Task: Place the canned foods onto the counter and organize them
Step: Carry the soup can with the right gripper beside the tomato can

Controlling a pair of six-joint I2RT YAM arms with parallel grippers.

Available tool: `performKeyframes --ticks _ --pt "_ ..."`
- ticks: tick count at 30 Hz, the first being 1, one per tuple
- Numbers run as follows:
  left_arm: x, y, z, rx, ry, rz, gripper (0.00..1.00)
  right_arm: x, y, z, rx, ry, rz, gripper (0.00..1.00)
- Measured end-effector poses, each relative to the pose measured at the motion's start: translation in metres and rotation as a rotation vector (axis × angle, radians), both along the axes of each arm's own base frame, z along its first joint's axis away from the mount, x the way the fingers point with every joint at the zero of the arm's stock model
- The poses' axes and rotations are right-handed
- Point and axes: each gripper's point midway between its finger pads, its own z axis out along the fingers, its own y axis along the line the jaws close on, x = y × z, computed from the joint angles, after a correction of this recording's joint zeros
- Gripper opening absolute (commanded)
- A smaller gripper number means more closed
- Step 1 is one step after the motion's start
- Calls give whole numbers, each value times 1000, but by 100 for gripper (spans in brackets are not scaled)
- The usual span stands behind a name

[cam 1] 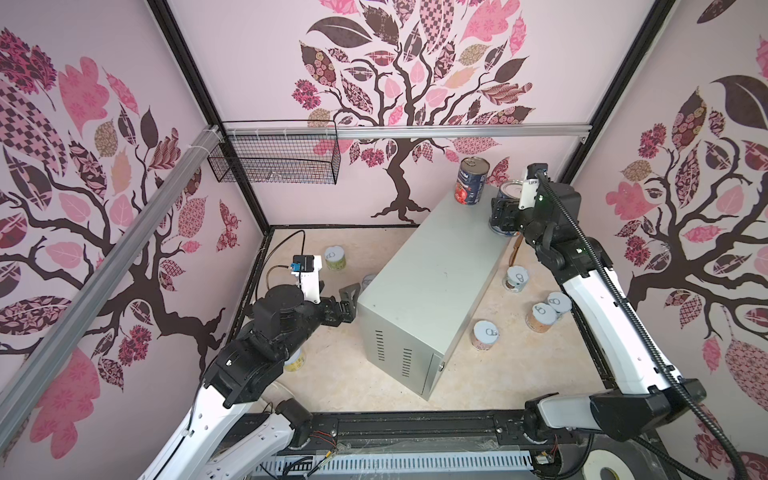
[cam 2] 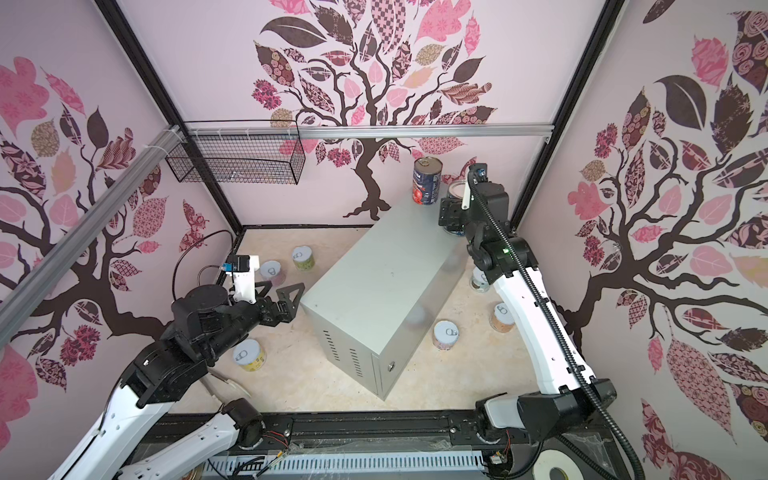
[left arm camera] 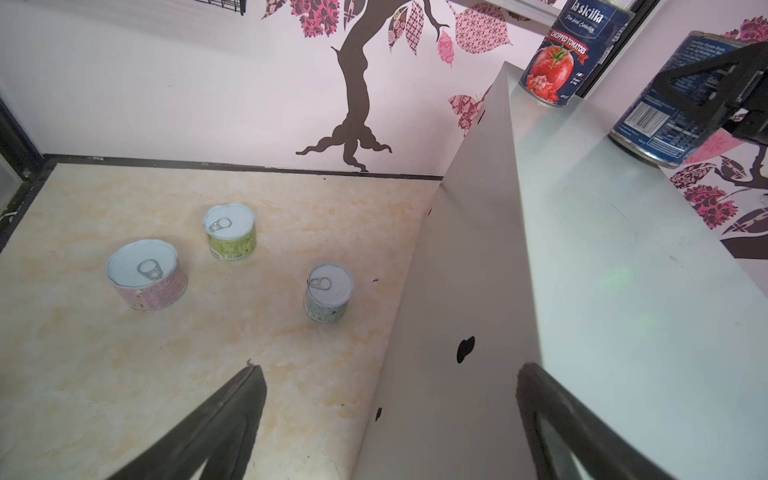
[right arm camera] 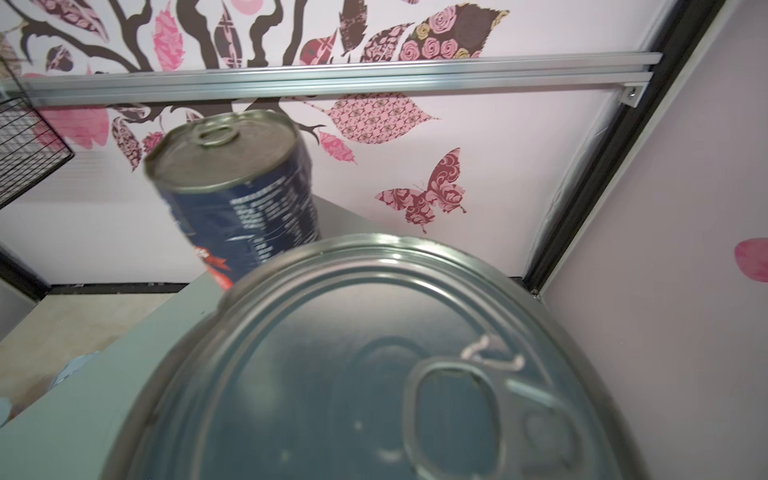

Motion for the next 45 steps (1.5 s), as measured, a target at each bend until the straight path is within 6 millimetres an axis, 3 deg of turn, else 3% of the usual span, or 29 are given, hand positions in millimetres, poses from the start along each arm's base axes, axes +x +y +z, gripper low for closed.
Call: performKeyframes --ticks 5,16,39,45 --pt "-2 2 0 15 -6 8 98 22 -13 1 11 -17 -29 65" --pt "-1 8 -5 54 -6 31 98 52 4 2 33 -43 42 68" --pt "0 8 -9 63 1 36 98 67 8 0 -10 -56 63 79" --pt "1 7 -10 67 7 35 98 70 9 -1 -18 -70 66 92"
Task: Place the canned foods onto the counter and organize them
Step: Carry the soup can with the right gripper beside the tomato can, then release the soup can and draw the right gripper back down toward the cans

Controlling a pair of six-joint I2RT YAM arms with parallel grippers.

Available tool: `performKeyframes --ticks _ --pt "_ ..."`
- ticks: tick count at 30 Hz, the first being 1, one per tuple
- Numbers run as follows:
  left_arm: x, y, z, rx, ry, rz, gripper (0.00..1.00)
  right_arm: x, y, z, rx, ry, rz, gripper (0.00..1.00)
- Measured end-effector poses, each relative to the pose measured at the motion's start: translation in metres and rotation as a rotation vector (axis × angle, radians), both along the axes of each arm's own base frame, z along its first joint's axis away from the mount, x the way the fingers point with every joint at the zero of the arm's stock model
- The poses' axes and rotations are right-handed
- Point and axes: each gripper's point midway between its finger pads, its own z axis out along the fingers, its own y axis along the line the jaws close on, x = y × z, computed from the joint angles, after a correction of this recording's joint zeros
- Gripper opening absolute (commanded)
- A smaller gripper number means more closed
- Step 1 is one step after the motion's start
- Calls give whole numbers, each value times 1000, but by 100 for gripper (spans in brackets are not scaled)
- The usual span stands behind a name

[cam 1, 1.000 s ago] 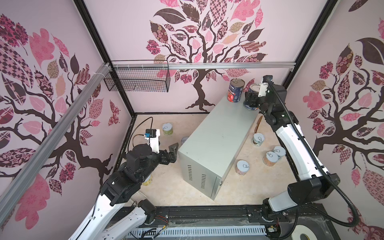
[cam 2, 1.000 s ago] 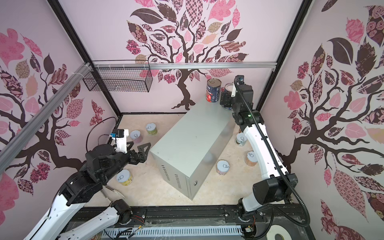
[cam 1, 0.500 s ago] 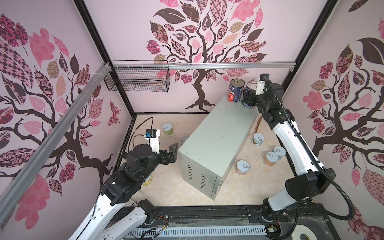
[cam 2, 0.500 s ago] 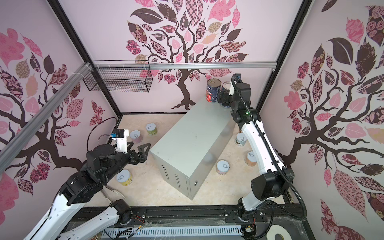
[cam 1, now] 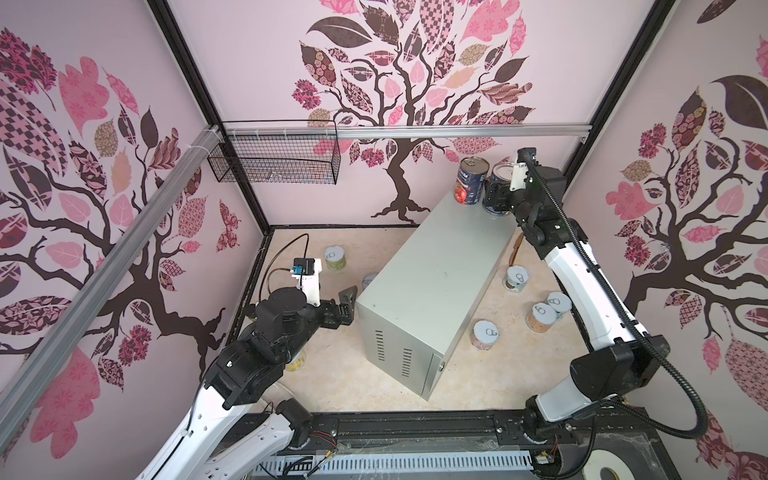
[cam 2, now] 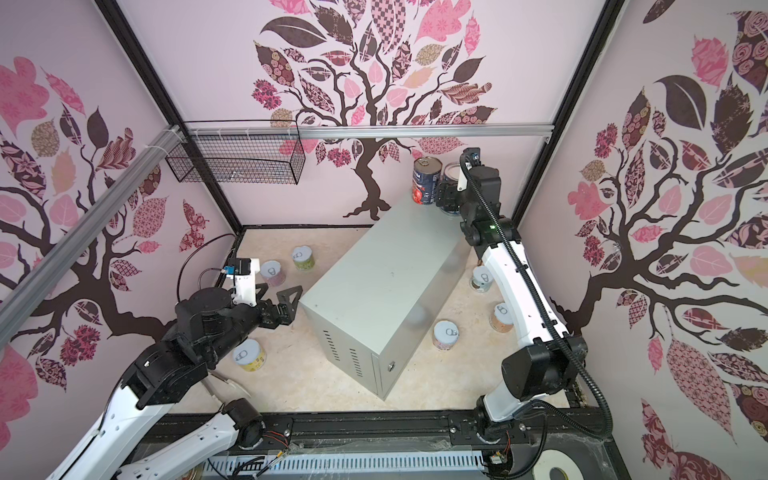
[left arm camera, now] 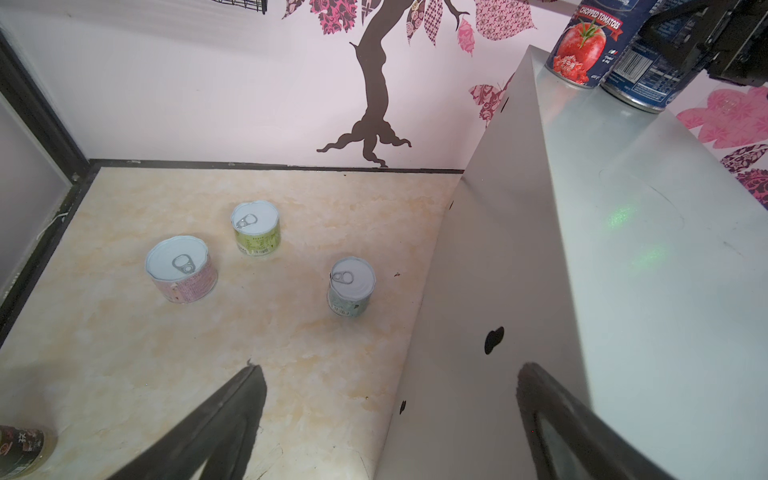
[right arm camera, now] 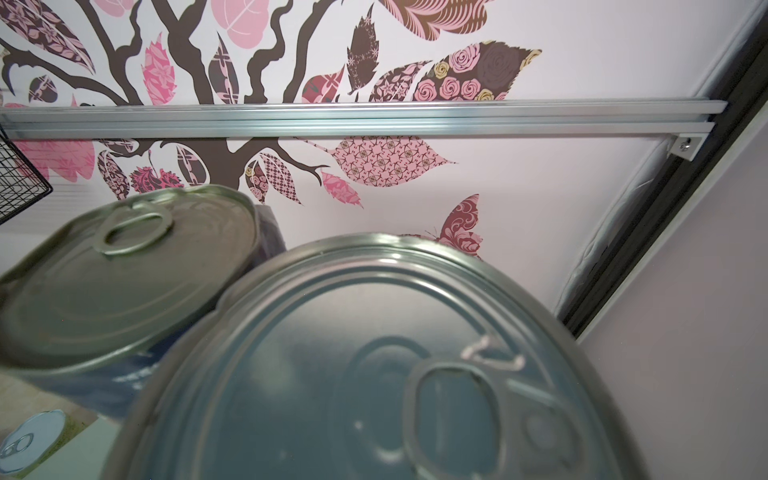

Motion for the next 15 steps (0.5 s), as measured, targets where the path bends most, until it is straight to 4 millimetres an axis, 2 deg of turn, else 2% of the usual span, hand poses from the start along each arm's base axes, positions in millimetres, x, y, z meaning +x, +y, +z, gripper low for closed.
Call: performKeyframes --ticks 5,9,15 --pt "0 0 0 0 2 -1 98 3 1 -9 0 2 1 100" --pt "1 -1 -1 2 5 -3 98 3 1 -14 -2 12 1 100" --pt "0 -1 -2 4 8 -3 98 -2 -1 -7 0 -3 -2 100"
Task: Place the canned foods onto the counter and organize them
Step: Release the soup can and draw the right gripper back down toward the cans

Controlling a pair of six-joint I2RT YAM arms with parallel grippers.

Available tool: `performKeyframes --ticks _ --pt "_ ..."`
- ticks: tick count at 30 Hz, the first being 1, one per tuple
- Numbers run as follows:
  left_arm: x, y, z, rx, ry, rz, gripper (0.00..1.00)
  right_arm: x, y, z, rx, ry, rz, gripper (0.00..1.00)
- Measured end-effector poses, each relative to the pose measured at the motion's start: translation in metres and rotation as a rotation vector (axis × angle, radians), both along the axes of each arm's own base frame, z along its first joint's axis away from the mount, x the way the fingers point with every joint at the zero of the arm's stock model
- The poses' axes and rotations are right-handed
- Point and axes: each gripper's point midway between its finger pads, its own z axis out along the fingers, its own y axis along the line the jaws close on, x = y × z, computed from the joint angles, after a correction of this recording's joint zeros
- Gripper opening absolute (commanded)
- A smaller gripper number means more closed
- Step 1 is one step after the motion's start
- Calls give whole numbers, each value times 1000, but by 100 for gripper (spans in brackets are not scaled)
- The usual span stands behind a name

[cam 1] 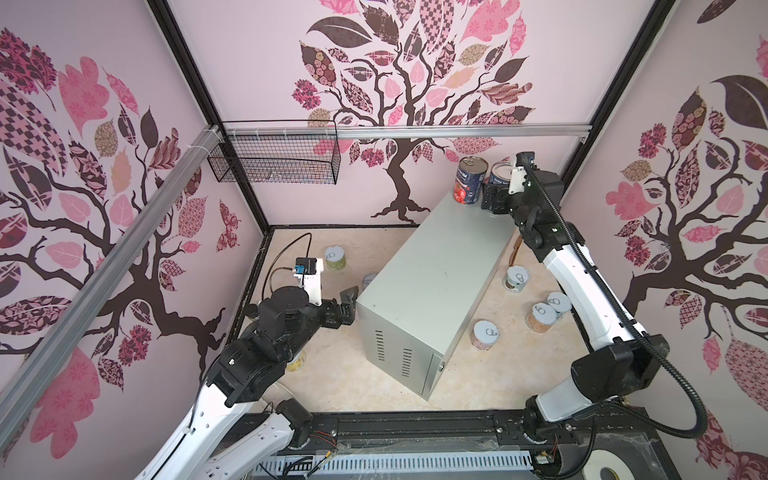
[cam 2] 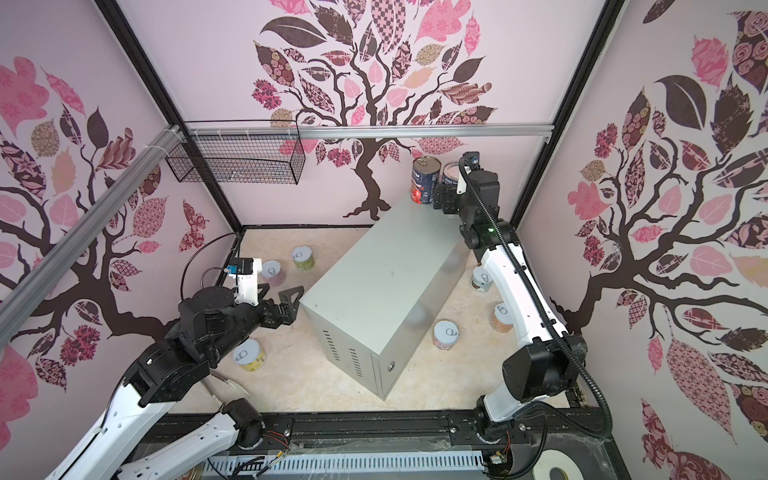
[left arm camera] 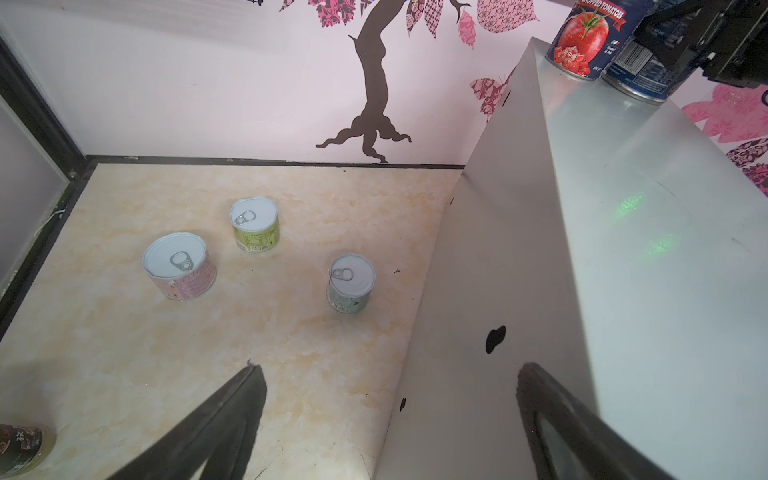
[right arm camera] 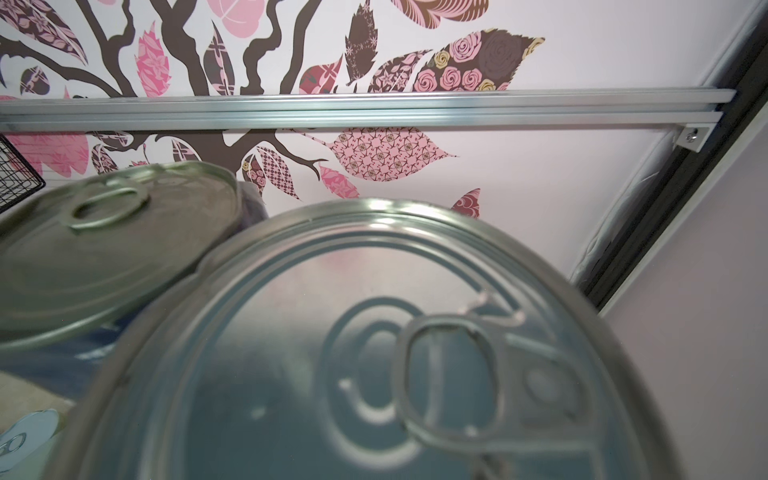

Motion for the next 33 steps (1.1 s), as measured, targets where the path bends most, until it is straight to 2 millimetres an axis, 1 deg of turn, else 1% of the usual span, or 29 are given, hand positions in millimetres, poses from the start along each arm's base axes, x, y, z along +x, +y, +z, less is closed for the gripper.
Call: performKeyframes --ticks 4,6,10,15,19,21,23,25,26,28,29,31,33 --pt "-1 2 0 4 4 2 98 -13 -3 15 5 -26 -3 100" --pt "-3 3 3 2 -1 4 98 -21 -5 24 11 -42 -4 100" --pt "-7 9 14 -6 -20 16 98 -41 -8 47 24 -79 -7 100" --pt "-16 19 28 -19 -48 30 98 -72 -14 70 41 -112 -8 100" --pt "-25 30 38 -18 -64 46 98 -104 -20 87 73 -133 -7 100" --pt "-29 35 40 -17 -68 54 98 -124 -22 94 96 -146 -3 100" --pt "-33 39 42 -16 -71 60 98 -149 -25 100 121 -160 6 100" --pt "-38 44 40 -13 -69 63 98 -173 -28 103 145 -178 13 100" --pt "-40 46 39 -10 -66 65 98 -186 -29 102 160 -184 20 100" --pt "-44 49 36 -3 -59 68 98 -204 -32 96 181 -181 24 100" --pt "-46 51 35 0 -54 70 98 -214 -33 91 192 -178 25 100" --pt "-49 55 32 3 -46 76 98 -226 -35 79 213 -159 24 100" --pt "-53 58 30 0 -41 81 98 -233 -36 60 237 -128 19 100"
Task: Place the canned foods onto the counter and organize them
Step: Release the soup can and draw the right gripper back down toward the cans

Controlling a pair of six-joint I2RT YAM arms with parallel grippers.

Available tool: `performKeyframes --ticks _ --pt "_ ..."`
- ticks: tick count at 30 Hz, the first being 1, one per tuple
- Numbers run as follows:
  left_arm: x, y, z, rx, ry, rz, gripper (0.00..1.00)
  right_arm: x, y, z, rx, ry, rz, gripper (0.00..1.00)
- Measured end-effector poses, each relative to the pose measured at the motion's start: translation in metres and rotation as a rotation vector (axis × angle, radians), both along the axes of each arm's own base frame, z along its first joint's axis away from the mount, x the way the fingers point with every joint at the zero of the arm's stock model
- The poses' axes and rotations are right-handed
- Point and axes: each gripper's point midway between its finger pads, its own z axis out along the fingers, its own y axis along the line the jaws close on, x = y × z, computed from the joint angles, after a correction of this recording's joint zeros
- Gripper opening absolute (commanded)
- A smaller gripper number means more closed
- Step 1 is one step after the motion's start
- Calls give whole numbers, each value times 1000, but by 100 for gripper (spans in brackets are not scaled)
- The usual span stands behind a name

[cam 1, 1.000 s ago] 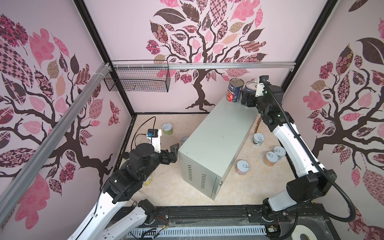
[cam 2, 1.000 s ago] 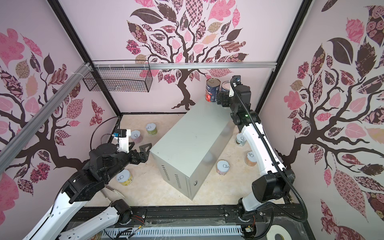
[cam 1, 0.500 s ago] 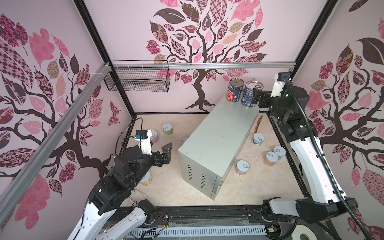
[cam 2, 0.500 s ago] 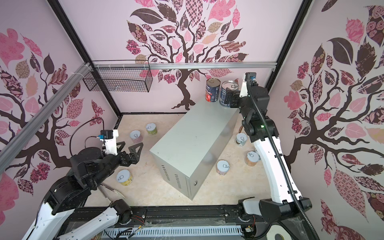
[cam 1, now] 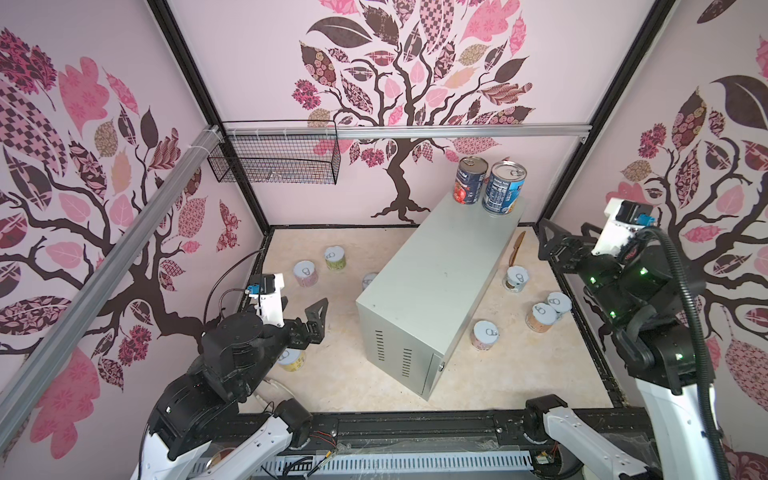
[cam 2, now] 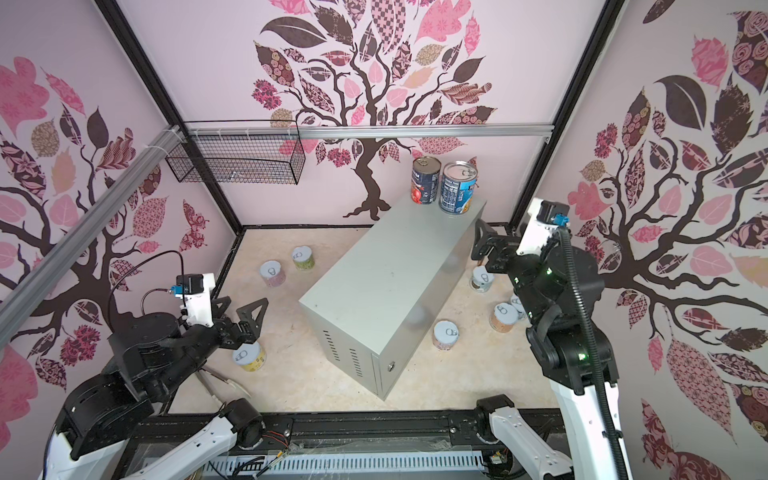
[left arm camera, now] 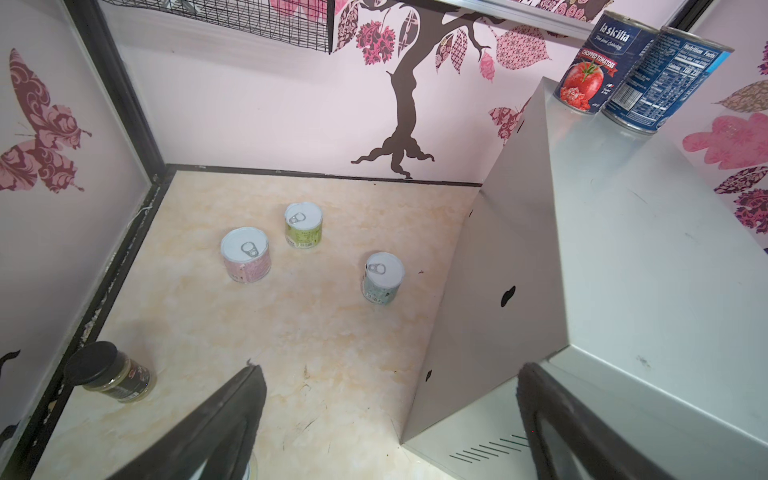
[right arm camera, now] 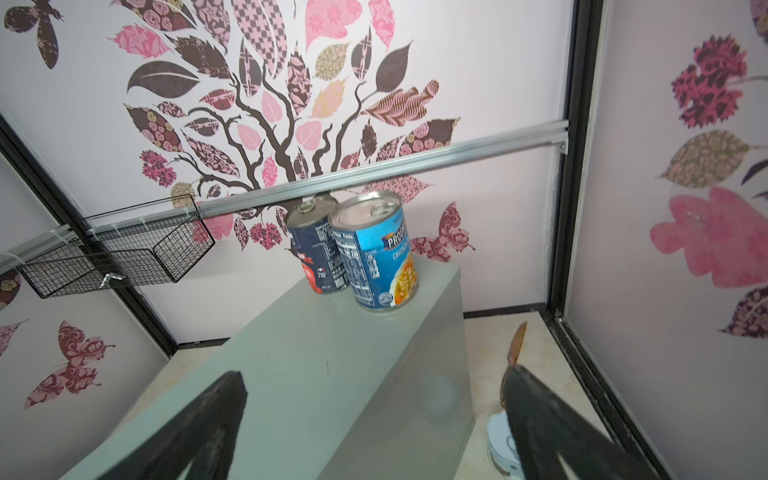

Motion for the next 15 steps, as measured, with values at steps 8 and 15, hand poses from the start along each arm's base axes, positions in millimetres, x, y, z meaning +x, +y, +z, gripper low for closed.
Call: performKeyframes --ticks 8,15 --pt "-12 10 -42 -9 71 24 98 -15 0 -104 90 201 5 100" --pt "-11 7 -83 -16 158 41 98 -20 4 -177 161 348 4 100"
